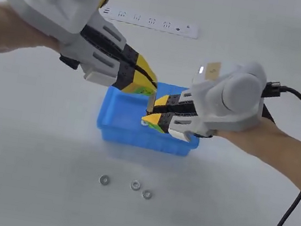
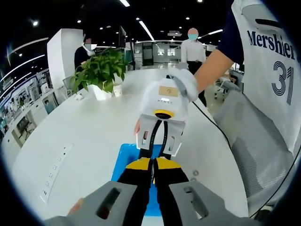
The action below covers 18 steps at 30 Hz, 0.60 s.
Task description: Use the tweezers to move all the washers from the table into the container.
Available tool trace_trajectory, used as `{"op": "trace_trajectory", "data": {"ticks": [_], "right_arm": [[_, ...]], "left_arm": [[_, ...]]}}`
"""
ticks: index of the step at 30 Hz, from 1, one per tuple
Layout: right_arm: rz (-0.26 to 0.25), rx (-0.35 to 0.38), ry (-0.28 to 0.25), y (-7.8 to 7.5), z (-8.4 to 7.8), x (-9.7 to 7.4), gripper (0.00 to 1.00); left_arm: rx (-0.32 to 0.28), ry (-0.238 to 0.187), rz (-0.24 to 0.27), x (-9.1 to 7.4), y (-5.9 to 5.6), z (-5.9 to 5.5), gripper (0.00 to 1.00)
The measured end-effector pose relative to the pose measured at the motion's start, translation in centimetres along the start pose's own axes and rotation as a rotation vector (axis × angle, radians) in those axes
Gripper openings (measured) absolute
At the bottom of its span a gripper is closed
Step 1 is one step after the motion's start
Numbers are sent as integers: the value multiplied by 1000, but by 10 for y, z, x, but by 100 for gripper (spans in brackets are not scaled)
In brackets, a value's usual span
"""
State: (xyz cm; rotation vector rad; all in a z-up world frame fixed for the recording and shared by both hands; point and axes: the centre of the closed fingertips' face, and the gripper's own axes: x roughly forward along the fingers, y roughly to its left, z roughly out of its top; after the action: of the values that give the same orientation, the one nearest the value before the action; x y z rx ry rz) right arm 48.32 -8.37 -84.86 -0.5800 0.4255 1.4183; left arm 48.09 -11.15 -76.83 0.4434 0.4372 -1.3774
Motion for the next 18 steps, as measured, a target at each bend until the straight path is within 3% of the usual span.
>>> {"op": "trace_trajectory", "data": {"ticks": [9,18], "right_arm": [[11,22,16,2,-9,7,10],[9,44,20,1,-11,7,10]], "left_arm": [[-39,12,-3,3,4,-14,6],[-36,12,-4,4,3,-12,6]]}}
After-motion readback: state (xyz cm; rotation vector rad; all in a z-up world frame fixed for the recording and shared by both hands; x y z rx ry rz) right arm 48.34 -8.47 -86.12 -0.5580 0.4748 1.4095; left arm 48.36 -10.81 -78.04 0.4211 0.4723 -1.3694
